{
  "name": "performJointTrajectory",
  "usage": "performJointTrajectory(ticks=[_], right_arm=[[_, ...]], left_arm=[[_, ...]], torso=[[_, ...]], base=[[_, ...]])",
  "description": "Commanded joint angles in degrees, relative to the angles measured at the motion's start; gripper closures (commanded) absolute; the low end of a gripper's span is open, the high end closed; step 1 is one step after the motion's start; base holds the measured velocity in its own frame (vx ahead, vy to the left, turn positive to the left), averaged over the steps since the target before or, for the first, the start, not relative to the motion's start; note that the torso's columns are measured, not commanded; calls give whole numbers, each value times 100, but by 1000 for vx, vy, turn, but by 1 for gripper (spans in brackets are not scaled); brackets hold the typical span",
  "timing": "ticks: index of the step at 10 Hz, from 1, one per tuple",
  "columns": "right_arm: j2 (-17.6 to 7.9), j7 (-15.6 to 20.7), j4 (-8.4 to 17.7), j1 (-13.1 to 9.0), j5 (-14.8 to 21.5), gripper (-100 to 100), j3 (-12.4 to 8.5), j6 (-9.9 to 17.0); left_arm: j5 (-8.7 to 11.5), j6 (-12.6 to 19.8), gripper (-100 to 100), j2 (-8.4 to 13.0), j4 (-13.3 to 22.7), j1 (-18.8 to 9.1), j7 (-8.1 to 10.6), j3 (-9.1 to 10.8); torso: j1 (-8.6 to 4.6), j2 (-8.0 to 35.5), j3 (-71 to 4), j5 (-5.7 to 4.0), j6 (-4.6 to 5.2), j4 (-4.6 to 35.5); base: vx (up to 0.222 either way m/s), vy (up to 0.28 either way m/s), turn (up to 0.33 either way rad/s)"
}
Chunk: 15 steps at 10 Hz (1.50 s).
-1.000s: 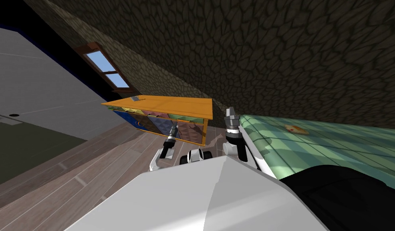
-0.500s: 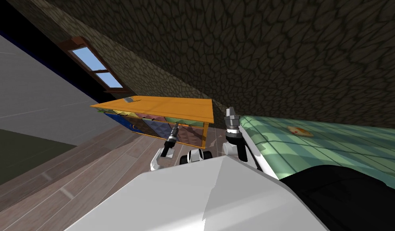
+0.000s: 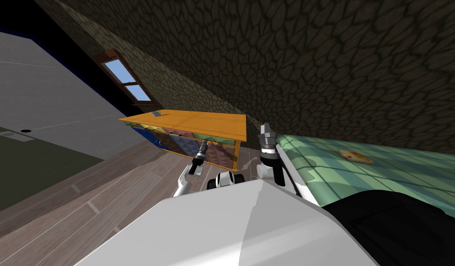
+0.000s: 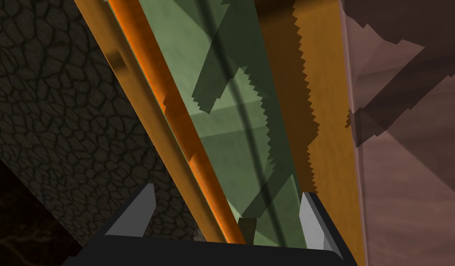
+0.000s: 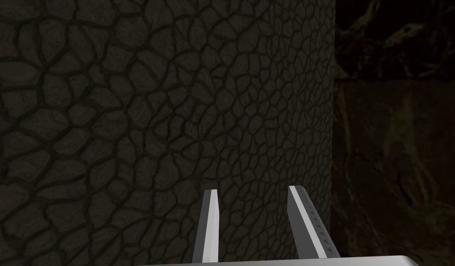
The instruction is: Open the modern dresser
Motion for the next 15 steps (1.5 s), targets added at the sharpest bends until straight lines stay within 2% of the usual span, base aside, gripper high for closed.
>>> performJointTrajectory(ticks=[1,3,4,5,6,8,9,10,12,13,15], right_arm=[[0,0,0,0,0,0,0,0],[0,0,0,0,0,0,0,0],[0,0,0,0,0,0,0,0],[0,0,0,0,0,0,0,0],[0,0,0,1,0,0,-1,0],[0,0,0,0,0,0,0,0],[0,0,0,0,0,0,0,0],[0,0,0,1,0,0,-1,0],[0,0,0,0,0,0,0,0],[0,0,0,0,0,0,0,0],[0,0,0,0,0,0,0,0]], left_arm=[[-5,-241,-100,22,502,-396,132,-38],[-5,-241,-100,22,771,-586,132,-38],[-5,-241,-100,22,936,-586,132,-38],[-10,-454,-100,38,1114,-870,246,-69],[-10,-454,-100,38,1267,-1025,246,-69],[-10,-454,-100,38,1575,-1048,246,-69],[-16,-668,-100,54,1759,-1301,360,-100],[-16,-668,-100,54,1920,-1449,360,-100],[-16,-668,-100,54,2180,-1510,360,-100],[-21,-881,-100,70,2426,-1791,474,-131],[-21,-881,-100,70,2688,-1971,474,-131]], torso=[[6,-5,-3,2,-1,-2],[-2,3,2,-1,1,1],[3,0,1,1,0,0],[8,-2,-1,2,-2,-1],[-1,5,2,-1,-5,1],[1,4,3,0,-1,1],[10,0,0,3,-3,0],[1,3,1,0,-5,1],[1,3,2,0,0,1],[7,-2,-1,2,-2,0],[-6,6,4,-2,0,2]], base=[[-29,-35,199],[-21,-28,33],[-2,-4,-18],[-23,-31,206],[-32,-45,100],[-10,-12,-21],[-24,-25,223],[-36,-39,91],[-13,-11,-28],[-27,-25,185],[-24,-30,48]])
